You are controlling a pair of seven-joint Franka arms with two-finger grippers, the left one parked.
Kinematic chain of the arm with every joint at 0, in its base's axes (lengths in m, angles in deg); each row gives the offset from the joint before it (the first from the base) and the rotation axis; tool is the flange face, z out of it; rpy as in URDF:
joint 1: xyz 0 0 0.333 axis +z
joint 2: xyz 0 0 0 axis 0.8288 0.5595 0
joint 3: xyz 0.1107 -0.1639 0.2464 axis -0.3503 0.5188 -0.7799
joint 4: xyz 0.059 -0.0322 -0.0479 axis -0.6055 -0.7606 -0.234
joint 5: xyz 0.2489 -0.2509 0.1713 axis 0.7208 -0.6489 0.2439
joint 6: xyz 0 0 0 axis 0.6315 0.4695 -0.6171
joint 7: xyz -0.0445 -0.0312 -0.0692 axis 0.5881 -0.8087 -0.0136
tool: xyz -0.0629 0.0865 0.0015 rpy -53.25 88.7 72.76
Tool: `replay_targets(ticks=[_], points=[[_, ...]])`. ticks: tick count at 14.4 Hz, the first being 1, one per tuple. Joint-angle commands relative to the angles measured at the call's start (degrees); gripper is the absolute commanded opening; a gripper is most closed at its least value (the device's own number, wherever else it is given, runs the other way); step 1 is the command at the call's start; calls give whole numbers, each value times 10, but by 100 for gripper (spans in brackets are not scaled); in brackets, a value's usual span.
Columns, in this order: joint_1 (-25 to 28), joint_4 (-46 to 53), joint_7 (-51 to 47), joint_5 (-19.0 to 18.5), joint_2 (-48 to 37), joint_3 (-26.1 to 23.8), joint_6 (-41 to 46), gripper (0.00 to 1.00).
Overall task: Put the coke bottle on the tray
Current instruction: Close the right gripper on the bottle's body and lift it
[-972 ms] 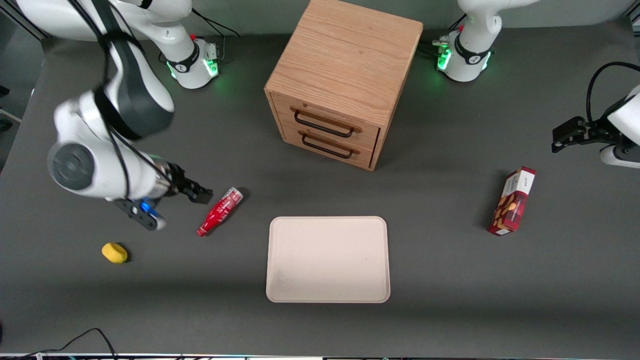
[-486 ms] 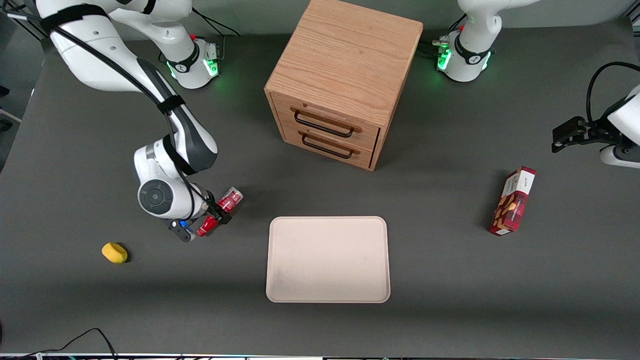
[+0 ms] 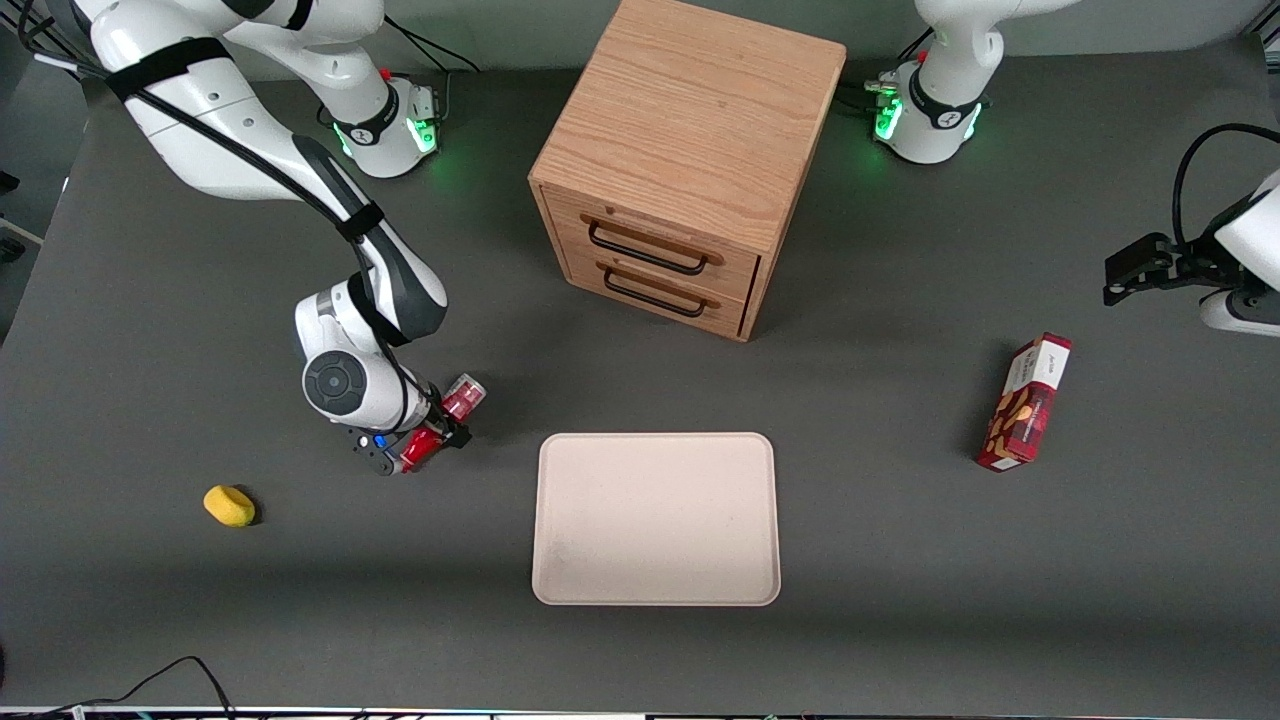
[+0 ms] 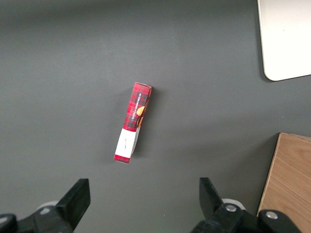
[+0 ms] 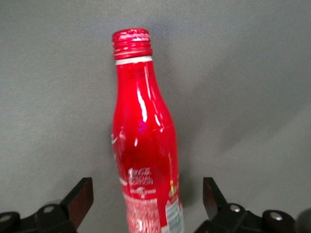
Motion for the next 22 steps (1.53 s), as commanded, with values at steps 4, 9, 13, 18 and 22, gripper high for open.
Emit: replay_targets(ticks=[4, 9, 13, 18, 22], points=[[-3, -10, -17, -36, 8, -1, -30, 0], [-1, -3, 9, -38, -15, -6, -21, 0], [-4, 59, 96, -36, -66, -9, 72, 0], [-5, 247, 264, 19, -94, -19, 284, 0], [4, 374, 340, 44, -82, -48, 364, 0]])
